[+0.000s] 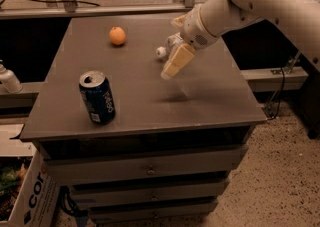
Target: Move orange near pepsi can
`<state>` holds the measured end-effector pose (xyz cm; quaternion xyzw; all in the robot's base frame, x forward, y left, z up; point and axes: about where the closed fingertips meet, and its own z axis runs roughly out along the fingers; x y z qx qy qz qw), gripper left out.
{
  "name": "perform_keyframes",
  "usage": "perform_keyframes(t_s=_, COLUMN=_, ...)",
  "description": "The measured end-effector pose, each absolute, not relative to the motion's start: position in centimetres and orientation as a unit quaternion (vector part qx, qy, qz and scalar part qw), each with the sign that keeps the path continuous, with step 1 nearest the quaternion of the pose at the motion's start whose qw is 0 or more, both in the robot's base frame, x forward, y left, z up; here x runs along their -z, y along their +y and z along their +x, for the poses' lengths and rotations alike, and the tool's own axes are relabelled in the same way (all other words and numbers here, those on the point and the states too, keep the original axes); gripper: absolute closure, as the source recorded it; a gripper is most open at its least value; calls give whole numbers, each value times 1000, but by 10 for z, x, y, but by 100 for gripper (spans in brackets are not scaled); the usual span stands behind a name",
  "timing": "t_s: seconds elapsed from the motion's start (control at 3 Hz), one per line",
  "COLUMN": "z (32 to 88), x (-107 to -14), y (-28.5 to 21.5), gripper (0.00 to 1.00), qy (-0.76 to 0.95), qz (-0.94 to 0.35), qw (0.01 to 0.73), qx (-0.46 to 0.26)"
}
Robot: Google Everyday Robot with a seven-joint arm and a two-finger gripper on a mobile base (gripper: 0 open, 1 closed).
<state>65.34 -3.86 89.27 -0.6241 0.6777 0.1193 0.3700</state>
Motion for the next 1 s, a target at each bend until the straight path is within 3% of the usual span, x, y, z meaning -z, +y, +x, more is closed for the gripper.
perform_keyframes(t_s=1.0, z=676, x=-882, y=-18, gripper=0, qy=678, qz=-596, qw=410, qx=-133)
